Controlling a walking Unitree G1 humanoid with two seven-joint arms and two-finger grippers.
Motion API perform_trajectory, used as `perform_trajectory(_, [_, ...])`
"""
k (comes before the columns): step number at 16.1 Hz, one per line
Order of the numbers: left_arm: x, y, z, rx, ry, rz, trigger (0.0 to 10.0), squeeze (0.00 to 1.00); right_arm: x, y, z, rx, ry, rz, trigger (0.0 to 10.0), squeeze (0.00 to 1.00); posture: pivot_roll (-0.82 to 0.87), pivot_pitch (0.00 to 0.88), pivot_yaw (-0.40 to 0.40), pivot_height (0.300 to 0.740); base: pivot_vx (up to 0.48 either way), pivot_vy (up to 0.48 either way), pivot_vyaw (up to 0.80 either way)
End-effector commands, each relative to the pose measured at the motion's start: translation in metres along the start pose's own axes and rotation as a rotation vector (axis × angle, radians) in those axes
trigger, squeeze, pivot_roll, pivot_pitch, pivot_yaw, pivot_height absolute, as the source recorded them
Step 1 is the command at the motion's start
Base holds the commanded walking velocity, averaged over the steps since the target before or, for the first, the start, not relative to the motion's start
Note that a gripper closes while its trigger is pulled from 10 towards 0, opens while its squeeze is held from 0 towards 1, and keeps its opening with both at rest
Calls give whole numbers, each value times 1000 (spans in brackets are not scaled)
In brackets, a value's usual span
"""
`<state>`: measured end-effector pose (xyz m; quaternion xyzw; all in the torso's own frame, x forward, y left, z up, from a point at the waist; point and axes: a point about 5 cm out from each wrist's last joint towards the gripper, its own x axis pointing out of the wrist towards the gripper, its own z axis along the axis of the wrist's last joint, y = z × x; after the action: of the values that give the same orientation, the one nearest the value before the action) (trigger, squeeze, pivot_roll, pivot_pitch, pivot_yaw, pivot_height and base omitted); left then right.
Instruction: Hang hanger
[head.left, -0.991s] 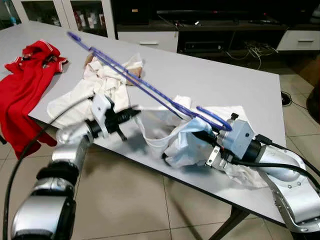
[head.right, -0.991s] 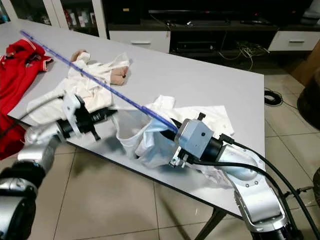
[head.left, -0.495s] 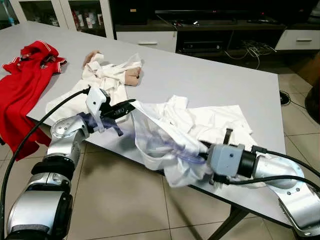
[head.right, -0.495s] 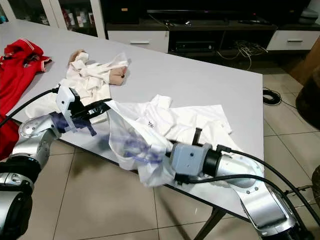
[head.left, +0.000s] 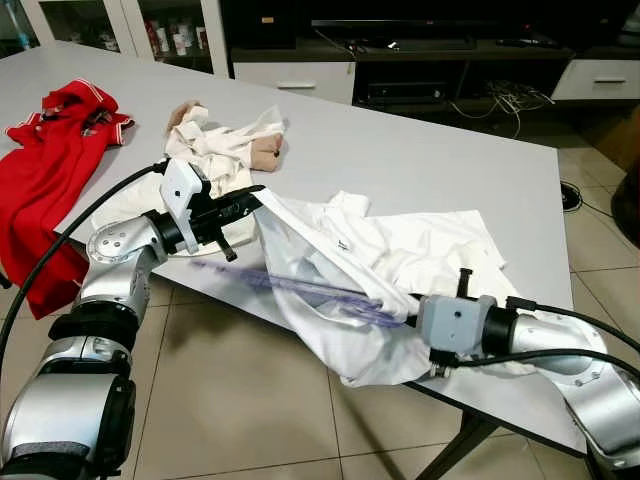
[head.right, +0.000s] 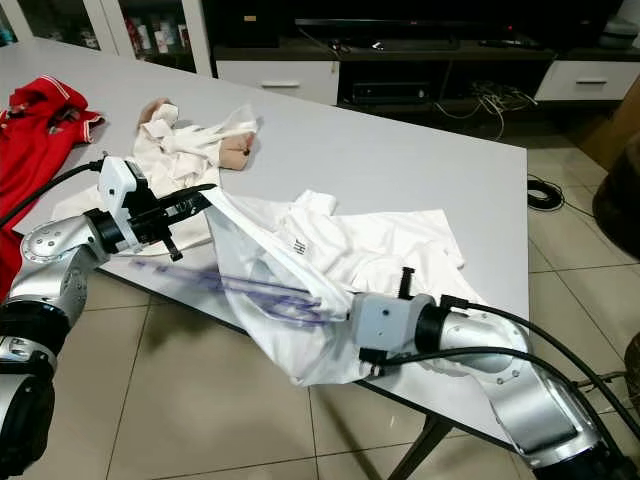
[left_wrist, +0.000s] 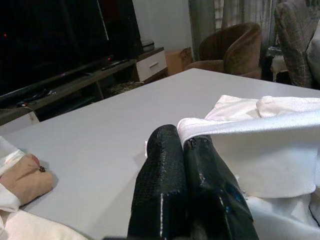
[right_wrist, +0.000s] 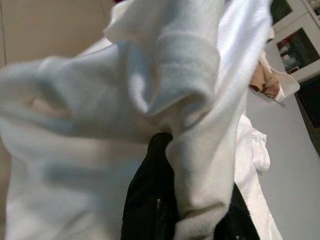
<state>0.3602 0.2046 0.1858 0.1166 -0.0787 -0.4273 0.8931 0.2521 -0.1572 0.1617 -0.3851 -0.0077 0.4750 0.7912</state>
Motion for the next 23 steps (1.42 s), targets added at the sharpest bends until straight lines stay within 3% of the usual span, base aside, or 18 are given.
perform_trajectory(1, [-6, 1, 0, 18, -2, 16, 0, 0, -8, -9, 3, 23, -38, -25, 0, 0, 0, 49, 4, 740, 0, 0, 0])
perform_trajectory(4, [-11, -2, -7, 7, 9, 20, 0, 0, -21, -12, 2, 29, -60, -6, 0, 0, 0, 50, 2, 740, 0, 0, 0])
perform_trajectory(7, [-11, -2, -6, 7, 4, 23, 0, 0, -25, -10, -7, -14, 30, 53, 0, 0, -3, 50, 0, 740, 0, 0, 0])
perform_trajectory(8, [-10, -2, -5, 9, -2, 24, 0, 0, -25, -10, -14, -39, 117, 76, 0, 0, -3, 50, -2, 740, 0, 0, 0])
perform_trajectory(12, [-8, -4, -2, 19, -17, 8, 0, 0, -27, -18, -23, -17, 241, 43, 0, 0, -3, 50, 0, 740, 0, 0, 0])
perform_trajectory(14, [-8, -6, -1, 20, -22, -5, 0, 0, -26, -22, -20, 51, 208, 7, 0, 0, 0, 49, 2, 740, 0, 0, 0])
perform_trajectory(19, [-13, -7, -7, 19, 5, 0, 0, 0, -33, -27, -15, 99, 148, -18, 0, 0, 3, 50, 4, 740, 0, 0, 0])
perform_trajectory(23, [-13, -8, -8, 21, 7, -1, 0, 0, -43, -31, -20, 82, 215, -17, 0, 0, 1, 51, 6, 740, 0, 0, 0])
